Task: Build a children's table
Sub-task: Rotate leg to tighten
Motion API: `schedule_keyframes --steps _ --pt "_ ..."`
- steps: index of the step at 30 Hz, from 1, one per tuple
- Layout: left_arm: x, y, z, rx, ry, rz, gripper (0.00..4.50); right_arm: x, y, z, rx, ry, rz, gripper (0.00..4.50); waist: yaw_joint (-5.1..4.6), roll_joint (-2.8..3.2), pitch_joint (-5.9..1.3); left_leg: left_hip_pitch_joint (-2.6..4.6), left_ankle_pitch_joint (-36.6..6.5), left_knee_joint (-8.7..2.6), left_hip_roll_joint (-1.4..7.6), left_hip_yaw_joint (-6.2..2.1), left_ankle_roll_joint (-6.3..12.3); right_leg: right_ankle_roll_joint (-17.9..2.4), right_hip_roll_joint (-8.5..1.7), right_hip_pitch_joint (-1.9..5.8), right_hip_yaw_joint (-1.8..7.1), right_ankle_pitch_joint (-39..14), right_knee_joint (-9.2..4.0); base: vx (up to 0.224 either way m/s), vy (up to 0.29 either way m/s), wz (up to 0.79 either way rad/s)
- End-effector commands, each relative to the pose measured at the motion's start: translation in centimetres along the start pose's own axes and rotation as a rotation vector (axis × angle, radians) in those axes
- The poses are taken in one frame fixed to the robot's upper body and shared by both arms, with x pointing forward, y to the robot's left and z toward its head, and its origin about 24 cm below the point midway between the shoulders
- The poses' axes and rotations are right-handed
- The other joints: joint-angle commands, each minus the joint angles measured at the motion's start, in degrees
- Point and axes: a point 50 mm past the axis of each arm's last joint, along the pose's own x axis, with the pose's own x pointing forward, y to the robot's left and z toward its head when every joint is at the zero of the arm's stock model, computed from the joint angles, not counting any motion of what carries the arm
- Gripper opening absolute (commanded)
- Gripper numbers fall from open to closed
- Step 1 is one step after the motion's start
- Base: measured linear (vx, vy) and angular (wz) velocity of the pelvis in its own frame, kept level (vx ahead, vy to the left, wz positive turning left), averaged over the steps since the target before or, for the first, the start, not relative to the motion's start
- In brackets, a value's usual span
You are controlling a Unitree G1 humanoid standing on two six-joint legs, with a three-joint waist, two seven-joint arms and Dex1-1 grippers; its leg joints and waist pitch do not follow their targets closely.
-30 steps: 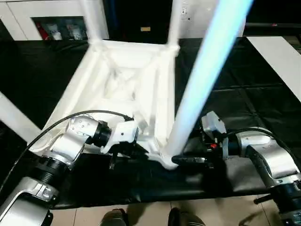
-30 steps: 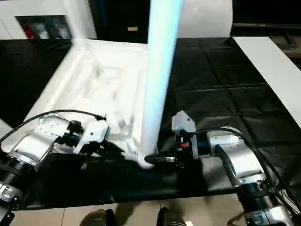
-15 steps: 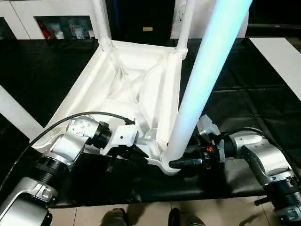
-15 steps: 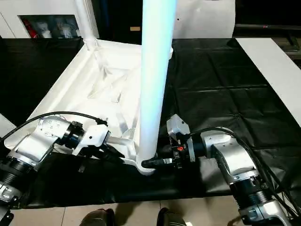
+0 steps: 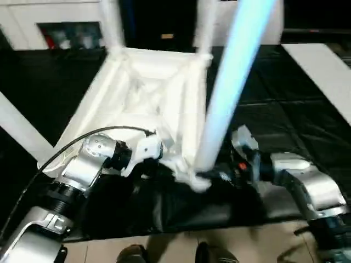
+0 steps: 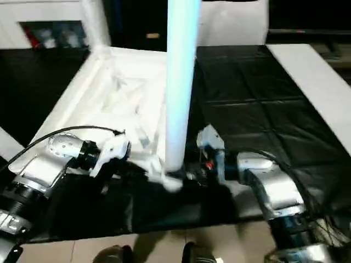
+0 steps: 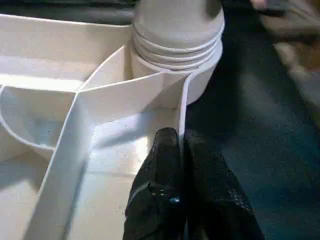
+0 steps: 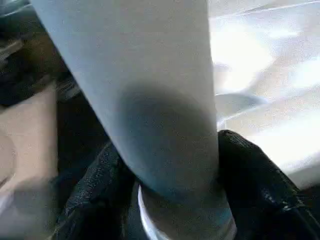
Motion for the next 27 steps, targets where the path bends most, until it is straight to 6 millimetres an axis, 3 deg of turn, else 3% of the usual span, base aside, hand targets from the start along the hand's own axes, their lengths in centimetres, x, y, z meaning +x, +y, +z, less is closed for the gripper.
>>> schedule_keyframes --steps 1,2,4,8,10,12,13,14,16,17,18,20,21,23,25,27 --pt "3.8 -0.5 2.3 -0.014 -0.078 0.002 0.00 4.1 1.1 0.5 0.106 -0.032 -0.018 2.19 -0.35 -0.61 -3.00 0.17 -17.3 -4.09 1.61 -1.31 0.64 -4.7 -3.97 3.06 1.81 -38.3 -5.83 -0.056 0.007 -0.12" --pt "4.2 -0.2 2.6 -0.039 -0.076 0.039 0.00 4.9 1.0 0.6 0.117 -0.028 -0.070 2.19 -1.05 -0.56 -2.99 0.18 -18.0 -3.90 1.41 -1.57 -0.12 -3.3 -4.06 2.97 1.37 -41.3 -6.27 -0.056 0.007 -0.12" --pt "4.9 0.8 3.2 -0.085 -0.078 0.138 0.00 6.2 0.8 0.9 0.154 -0.030 -0.148 2.19 -1.76 -0.41 -2.99 0.47 -19.4 -3.69 1.08 -1.83 0.07 -1.5 -4.06 2.82 0.85 -43.9 -7.25 -0.026 0.008 -0.08" --pt "5.6 1.9 4.2 -0.143 -0.099 0.276 0.00 7.9 0.6 1.0 0.196 -0.023 -0.269 2.18 -3.09 0.48 -2.98 0.71 -23.1 -3.99 1.62 -2.54 0.41 -1.9 -4.09 3.44 -0.88 -39.8 -8.01 0.000 0.000 0.00" --pt "5.8 2.2 4.7 -0.151 -0.109 0.318 0.00 8.3 0.6 0.9 0.198 -0.017 -0.316 2.18 -3.64 0.99 -2.76 1.55 -28.2 -4.58 2.35 -3.05 0.59 -2.9 -3.97 3.58 -1.88 -35.5 -8.33 0.000 0.000 0.00" --pt "5.9 2.4 5.2 -0.145 -0.109 0.351 0.00 8.7 0.5 0.8 0.175 -0.011 -0.380 2.18 -4.14 1.02 -2.46 2.00 -32.4 -4.89 2.47 -3.23 -0.04 -2.5 -4.10 3.67 -2.49 -35.3 -8.64 0.000 0.000 0.00" --pt "6.0 2.5 5.4 -0.131 -0.106 0.356 0.00 8.8 0.5 0.9 0.177 -0.031 -0.400 2.49 -4.17 0.67 -2.68 2.13 -32.3 -4.80 2.42 -3.22 -0.04 -2.4 -4.25 3.75 -2.49 -35.6 -8.76 0.000 0.000 0.00" --pt "6.0 2.4 5.5 -0.125 -0.102 0.357 0.00 8.8 0.4 0.9 0.181 -0.045 -0.418 2.79 -4.07 0.84 -2.65 2.14 -31.5 -4.78 2.23 -3.16 0.14 -2.3 -4.49 3.83 -2.39 -35.8 -8.85 0.000 0.000 0.00" --pt "6.1 2.3 5.5 -0.102 -0.087 0.346 0.00 8.5 0.3 1.3 0.168 -0.085 -0.465 2.79 -3.98 0.86 -2.64 1.92 -30.1 -4.78 2.07 -3.03 0.34 -2.5 -4.77 3.66 -2.12 -36.1 -8.93 0.000 0.000 0.00" --pt "6.0 2.2 5.4 -0.093 -0.086 0.335 0.00 8.2 0.1 1.3 0.156 -0.096 -0.475 3.07 -3.85 0.76 -2.78 1.84 -29.1 -4.80 2.02 -2.97 0.44 -2.6 -4.86 3.73 -1.98 -35.6 -8.79 0.000 0.000 0.00" --pt "5.9 2.1 5.4 -0.087 -0.087 0.327 0.00 8.0 0.1 1.4 0.150 -0.103 -0.477 3.07 -3.74 0.72 -2.87 1.82 -28.4 -4.82 2.03 -2.92 0.58 -2.8 -4.89 3.76 -1.80 -35.0 -8.69 0.000 0.000 0.00" --pt "5.8 2.0 5.2 -0.080 -0.083 0.313 0.00 7.5 -0.1 1.5 0.136 -0.121 -0.484 3.22 -3.47 0.52 -3.26 1.10 -24.5 -5.01 2.12 -2.73 1.38 -4.7 -5.01 4.06 -0.99 -30.5 -7.78 0.000 0.000 0.00" --pt "5.7 2.0 5.1 -0.080 -0.079 0.310 0.00 7.3 -0.2 1.5 0.131 -0.130 -0.489 3.28 -3.47 0.52 -3.26 1.10 -24.5 -5.01 2.12 -2.73 1.38 -4.7 -5.01 4.06 -0.99 -30.5 -7.78 0.000 0.000 0.00" --pt "5.1 1.9 4.6 -0.063 -0.069 0.293 0.00 6.1 -0.5 1.6 0.098 -0.157 -0.475 3.56 -2.95 0.45 -3.82 0.60 -19.1 -4.96 2.35 -2.21 2.74 -8.4 -4.79 4.28 0.05 -21.5 -6.35 0.000 0.000 0.00" --pt "4.4 1.6 4.0 -0.030 -0.064 0.252 0.00 4.6 -0.9 1.6 0.054 -0.175 -0.440 3.66 -2.84 0.33 -3.85 0.31 -16.6 -4.67 2.15 -1.78 3.69 -10.2 -4.62 4.28 0.43 -18.4 -5.72 0.000 0.000 0.00" --pt "3.8 1.2 3.3 0.014 -0.060 0.192 0.00 3.1 -1.2 1.6 0.004 -0.172 -0.394 3.91 -2.33 0.11 -4.04 0.48 -15.3 -4.23 2.05 -1.45 5.00 -10.6 -4.84 4.26 0.76 -18.9 -5.61 0.000 0.000 0.00"
